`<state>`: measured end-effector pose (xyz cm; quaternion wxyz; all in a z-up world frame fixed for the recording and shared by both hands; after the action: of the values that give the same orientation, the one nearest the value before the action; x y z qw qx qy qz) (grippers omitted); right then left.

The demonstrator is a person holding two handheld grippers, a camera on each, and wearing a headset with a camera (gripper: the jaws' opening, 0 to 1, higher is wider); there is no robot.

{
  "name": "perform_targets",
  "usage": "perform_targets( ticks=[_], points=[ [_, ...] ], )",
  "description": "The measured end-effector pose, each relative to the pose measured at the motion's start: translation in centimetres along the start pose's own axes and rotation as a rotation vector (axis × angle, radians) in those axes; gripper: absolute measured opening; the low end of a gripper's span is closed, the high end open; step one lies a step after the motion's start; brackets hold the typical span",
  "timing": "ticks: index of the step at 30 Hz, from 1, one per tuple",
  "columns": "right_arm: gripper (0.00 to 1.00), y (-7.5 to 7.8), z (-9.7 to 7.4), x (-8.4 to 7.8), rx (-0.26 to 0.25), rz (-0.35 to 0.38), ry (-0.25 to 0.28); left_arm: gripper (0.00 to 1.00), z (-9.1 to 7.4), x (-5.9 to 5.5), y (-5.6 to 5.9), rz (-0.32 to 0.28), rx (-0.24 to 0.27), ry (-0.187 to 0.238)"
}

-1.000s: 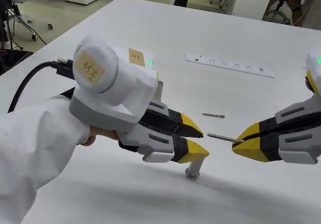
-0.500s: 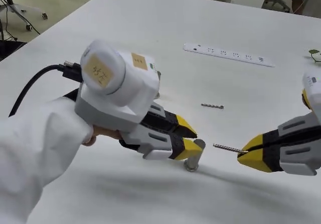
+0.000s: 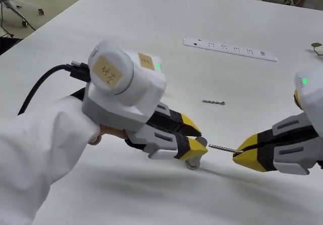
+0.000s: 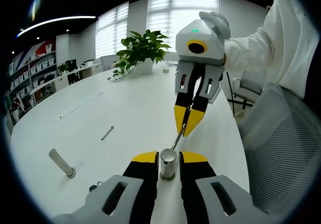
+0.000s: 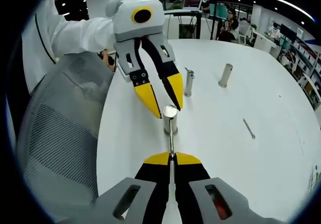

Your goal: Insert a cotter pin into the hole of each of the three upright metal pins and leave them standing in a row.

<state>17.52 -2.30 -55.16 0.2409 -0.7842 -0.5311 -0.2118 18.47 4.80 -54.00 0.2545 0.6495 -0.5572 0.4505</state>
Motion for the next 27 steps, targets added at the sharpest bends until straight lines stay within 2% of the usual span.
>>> perform_targets(
  ticks=[16, 27],
  points=[
    [0.0, -0.1, 0.3, 0.4, 0.001, 0.001, 0.015, 0.1, 0.2, -0.4, 0.0, -0.003, -0.011, -0.015],
    [0.0, 0.1, 1.3, 1.0, -0.001, -0.007, 0.016, 0.1, 0.1, -0.3, 0.0, 0.005, -0.017, -0.034]
  ],
)
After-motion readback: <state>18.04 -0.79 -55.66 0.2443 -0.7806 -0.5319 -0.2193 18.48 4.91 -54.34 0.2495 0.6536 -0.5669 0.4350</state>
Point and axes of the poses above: the centre of the closed fingertips' face, and the gripper's own axes: z roughly forward along the fingers, y roughly to its right, x roughly out of its top, the point moved 2 cm from there along -z, roughly backward along the fingers, and after that the axes turned 14 degrees about z, right-handed, at the moved point
